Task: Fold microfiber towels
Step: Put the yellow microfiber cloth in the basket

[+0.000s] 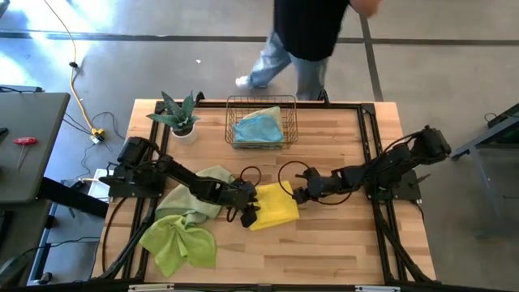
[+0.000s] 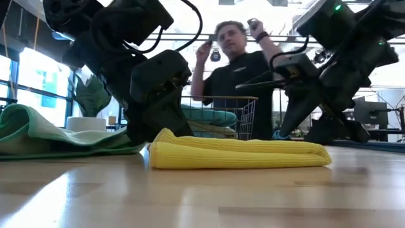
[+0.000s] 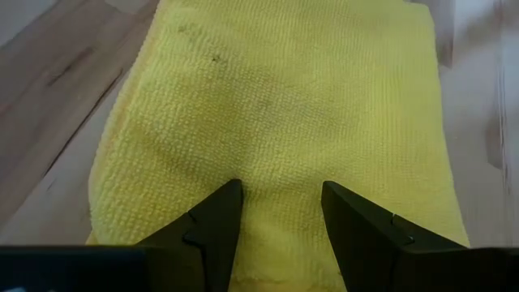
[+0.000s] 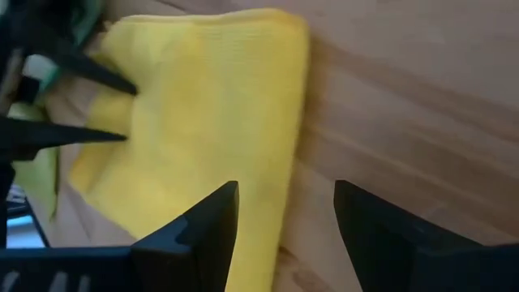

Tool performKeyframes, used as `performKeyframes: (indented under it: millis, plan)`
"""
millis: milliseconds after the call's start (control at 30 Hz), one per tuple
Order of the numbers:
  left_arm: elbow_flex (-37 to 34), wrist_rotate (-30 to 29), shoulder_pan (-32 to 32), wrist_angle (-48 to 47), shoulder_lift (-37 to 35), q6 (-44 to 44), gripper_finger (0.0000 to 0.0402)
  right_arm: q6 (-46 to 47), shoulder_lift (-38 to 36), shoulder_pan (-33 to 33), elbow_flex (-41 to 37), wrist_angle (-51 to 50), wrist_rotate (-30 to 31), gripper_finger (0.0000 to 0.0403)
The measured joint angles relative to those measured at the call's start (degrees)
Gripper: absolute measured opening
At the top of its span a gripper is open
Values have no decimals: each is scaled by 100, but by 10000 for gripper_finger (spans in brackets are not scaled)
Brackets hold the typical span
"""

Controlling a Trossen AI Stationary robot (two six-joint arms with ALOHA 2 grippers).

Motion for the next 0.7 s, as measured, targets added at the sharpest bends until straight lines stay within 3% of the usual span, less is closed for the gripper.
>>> performKeyframes:
  millis: [167, 500, 700]
  plan:
    - [0, 0, -2, 7, -2, -56, 165, -5, 0, -358, 2, 76, -453, 215]
    - [-2, 0, 0, 33, -2, -70, 165, 140, 823, -407, 74, 1047, -561, 220]
    - [-4, 1, -2, 57, -2, -115, 165, -320, 992, -396, 262, 1218, -556, 219]
